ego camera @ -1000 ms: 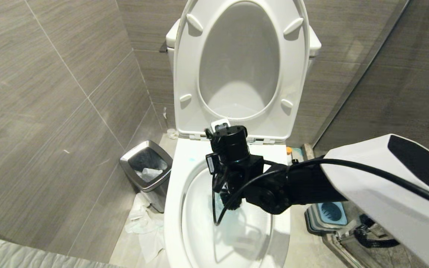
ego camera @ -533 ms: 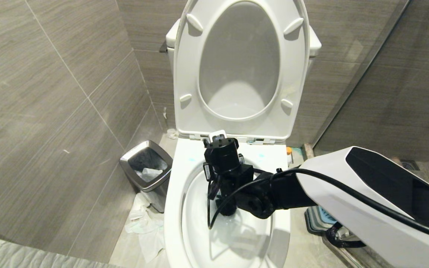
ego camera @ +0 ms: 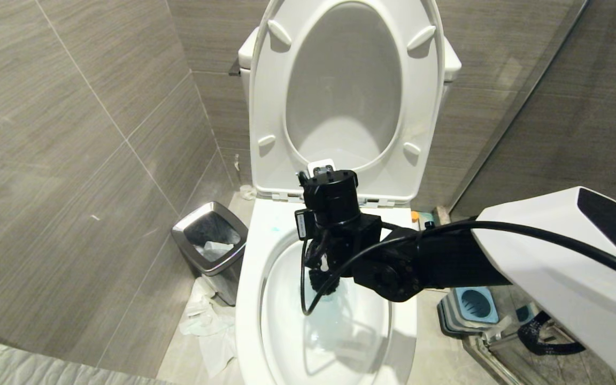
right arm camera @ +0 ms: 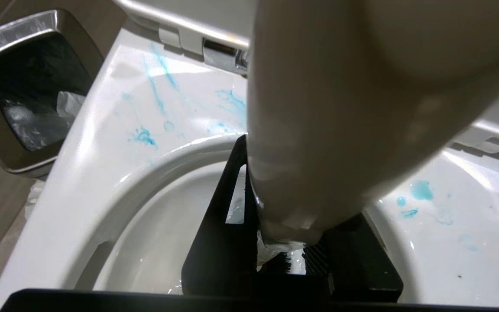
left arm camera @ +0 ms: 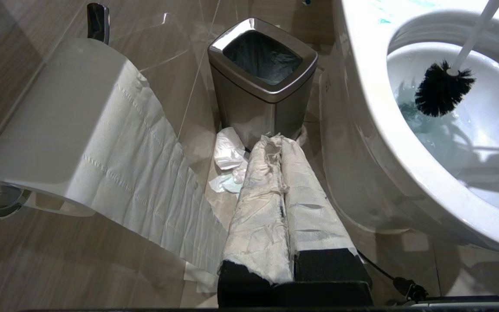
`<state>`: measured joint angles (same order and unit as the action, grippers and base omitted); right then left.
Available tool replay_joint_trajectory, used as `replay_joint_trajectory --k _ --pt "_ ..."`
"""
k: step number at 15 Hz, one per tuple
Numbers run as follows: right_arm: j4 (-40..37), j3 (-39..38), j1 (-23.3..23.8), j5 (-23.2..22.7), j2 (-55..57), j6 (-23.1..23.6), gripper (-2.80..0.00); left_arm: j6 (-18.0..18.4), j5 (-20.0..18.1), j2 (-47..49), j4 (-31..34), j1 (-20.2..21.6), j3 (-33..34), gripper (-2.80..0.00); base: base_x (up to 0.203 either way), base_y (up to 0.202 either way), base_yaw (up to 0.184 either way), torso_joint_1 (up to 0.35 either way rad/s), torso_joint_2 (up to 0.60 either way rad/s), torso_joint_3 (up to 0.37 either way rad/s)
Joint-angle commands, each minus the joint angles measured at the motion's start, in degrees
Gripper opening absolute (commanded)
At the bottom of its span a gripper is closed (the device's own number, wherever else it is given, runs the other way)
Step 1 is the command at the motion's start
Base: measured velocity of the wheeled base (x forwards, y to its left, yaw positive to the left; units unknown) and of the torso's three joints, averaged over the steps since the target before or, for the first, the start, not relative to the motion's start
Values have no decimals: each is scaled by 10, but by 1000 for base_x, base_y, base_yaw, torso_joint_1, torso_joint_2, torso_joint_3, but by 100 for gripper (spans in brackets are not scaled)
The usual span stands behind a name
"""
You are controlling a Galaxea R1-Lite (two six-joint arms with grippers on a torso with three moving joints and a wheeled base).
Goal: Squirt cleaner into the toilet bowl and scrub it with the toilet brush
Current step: Scrub the toilet bowl
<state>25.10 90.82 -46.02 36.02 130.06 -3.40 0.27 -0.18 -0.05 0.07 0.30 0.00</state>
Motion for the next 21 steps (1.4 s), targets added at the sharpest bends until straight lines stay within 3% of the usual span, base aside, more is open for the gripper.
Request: replay_joint_trajectory --k 1,8,12,17,21 --pt "3 7 0 2 32 -1 -280 0 0 0 0 0 1 -280 0 0 0 0 0 0" --pt "22 58 0 12 99 17 -280 0 0 0 0 0 1 -280 0 0 0 0 0 0" --pt "18 33 -3 10 0 21 -280 0 0 0 0 0 1 -280 0 0 0 0 0 0" --pt "9 -70 -17 5 -147 28 -280 0 0 0 0 0 1 -280 0 0 0 0 0 0" --pt "-60 -65 -21 -3 -213 30 -280 0 0 0 0 0 1 -280 0 0 0 0 0 0"
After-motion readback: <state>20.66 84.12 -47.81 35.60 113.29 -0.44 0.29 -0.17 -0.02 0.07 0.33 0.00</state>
